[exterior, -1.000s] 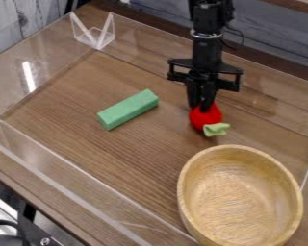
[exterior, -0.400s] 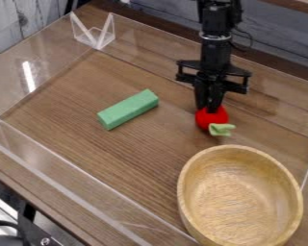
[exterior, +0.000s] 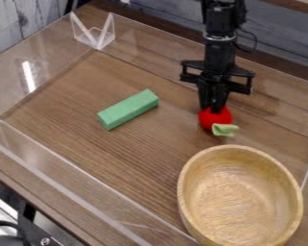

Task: Move the red object to the right side of the table

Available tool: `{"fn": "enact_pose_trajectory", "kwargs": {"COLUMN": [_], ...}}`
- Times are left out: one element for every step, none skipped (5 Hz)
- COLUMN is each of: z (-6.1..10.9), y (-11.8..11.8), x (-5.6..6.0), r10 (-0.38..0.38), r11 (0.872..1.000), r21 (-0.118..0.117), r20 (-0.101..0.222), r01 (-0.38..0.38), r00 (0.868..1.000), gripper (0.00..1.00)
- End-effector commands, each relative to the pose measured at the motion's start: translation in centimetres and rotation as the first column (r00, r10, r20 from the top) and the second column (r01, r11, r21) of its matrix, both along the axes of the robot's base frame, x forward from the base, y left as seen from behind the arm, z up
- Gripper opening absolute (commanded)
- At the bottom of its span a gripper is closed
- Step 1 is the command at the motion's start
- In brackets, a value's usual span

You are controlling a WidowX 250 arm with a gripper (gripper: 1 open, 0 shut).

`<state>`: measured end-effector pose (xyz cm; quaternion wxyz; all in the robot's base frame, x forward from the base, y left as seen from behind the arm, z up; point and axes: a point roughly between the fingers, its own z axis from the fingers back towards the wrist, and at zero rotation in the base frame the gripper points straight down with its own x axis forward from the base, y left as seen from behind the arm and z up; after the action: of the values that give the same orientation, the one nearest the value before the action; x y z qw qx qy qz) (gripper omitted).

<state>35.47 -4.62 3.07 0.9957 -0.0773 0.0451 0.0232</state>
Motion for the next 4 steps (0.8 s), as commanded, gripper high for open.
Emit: {"fn": "enact_pose_trajectory", "kwargs": {"z": [0.32,0.22,0.11,-0.25], "y": [-1.86,-2.10,-2.33,-2.48], "x": [-0.01,-0.08,-0.14,-0.22], "r10": [-0.056,-0.067,-0.076,-0.082], "r11": [0.998,0.998,0.997,0.996], "r21": [-0.014,-0.019,-0.023,-0.023], "r20": [0.028,0.027,0.025,0.021], "r01": [0.057,0.067,0.077,0.082], "r00": [0.998,0.997,0.997,0.996], "gripper": [0.00,0.00,0.00,0.00]}}
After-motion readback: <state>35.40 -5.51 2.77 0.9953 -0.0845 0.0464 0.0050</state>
